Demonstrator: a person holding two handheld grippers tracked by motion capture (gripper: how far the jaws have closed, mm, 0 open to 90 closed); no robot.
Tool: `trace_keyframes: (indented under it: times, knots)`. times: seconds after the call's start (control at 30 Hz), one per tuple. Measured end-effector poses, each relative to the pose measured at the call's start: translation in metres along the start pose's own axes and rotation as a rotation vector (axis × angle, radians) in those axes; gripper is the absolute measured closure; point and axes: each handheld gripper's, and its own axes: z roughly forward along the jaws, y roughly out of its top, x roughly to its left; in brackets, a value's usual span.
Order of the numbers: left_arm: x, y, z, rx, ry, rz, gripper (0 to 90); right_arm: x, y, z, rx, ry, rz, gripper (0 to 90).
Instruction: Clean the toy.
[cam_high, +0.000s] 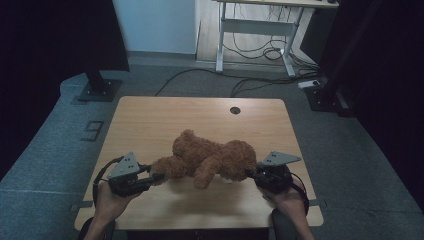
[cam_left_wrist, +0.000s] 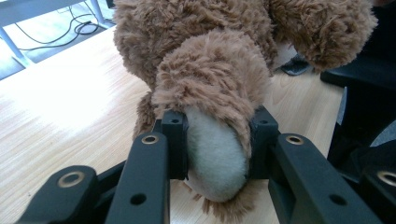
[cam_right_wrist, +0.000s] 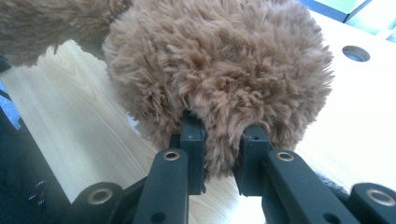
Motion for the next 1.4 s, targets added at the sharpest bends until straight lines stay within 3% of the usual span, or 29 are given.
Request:
trace_keyframes:
  times: [0.87,1.17,1.4]
  knots:
    - [0.004,0.007,-0.005,-0.008,-0.035,-0.02,66.9,0.003,-0.001,0.004,0.0,-0.057,-0.035,74.9]
    - [0.0,0.013,-0.012,-0.004,-0.03,-0.02,66.4,0.008,0.006,-0.003,0.011,-0.045,-0.043,75.3]
    - [0.007,0.005,0.002,0.046,-0.033,-0.078,65.7,0.001,0.003,0.008,0.062,-0.021,-0.016,75.2]
